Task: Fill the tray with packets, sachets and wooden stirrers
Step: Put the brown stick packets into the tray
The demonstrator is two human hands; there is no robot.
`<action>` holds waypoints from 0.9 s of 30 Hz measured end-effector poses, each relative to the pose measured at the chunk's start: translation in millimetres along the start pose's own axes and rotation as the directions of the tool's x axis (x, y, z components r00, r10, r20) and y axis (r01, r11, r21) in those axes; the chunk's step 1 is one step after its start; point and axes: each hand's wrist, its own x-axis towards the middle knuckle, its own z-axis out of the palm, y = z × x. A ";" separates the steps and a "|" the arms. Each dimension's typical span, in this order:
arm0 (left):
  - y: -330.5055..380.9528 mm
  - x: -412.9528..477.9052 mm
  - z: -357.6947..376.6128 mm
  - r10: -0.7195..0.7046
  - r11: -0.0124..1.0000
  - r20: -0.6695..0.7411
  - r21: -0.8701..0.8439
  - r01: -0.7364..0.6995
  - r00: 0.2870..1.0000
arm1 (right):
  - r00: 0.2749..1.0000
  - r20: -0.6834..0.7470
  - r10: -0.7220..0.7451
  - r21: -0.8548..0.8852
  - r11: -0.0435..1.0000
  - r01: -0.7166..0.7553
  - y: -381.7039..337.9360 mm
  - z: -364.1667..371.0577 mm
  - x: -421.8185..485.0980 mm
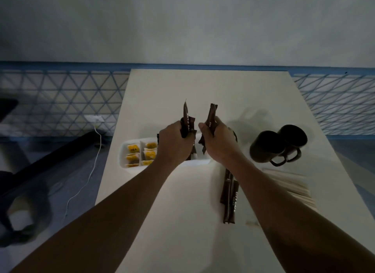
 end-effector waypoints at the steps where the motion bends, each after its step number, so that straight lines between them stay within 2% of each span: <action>1: -2.0 0.0 0.9 0.008 1.000 -0.019 -0.021 -0.008 1.000 | 1.000 0.003 0.003 0.018 1.000 -0.003 -1.1 2.4 0.6; 6: -14.4 -1.4 2.3 0.018 0.999 -0.046 -0.030 -0.020 0.999 | 0.999 0.047 0.015 0.059 0.998 -0.018 -8.1 21.9 5.4; 12: -33.1 -6.1 11.5 -0.052 0.990 0.055 -0.130 0.059 0.997 | 0.986 0.142 0.092 0.021 0.995 -0.096 0.3 36.9 7.0; 16: -42.9 -6.5 16.1 -0.071 0.996 0.093 -0.052 0.076 0.993 | 0.963 0.233 0.135 -0.065 0.990 -0.123 2.9 36.8 5.6; 19: -45.4 -6.0 16.4 -0.041 0.999 0.082 0.005 0.041 0.996 | 0.955 0.273 0.113 -0.145 0.987 -0.075 -1.8 35.5 5.2; 23: -49.0 -2.4 16.5 -0.027 0.999 0.081 0.034 0.024 0.996 | 0.952 0.275 0.131 -0.225 0.972 -0.069 -2.4 35.8 9.5; 27: -51.2 1.4 14.7 -0.030 1.000 0.013 0.008 0.030 0.999 | 0.962 0.224 0.159 -0.190 0.975 -0.116 2.8 34.4 12.5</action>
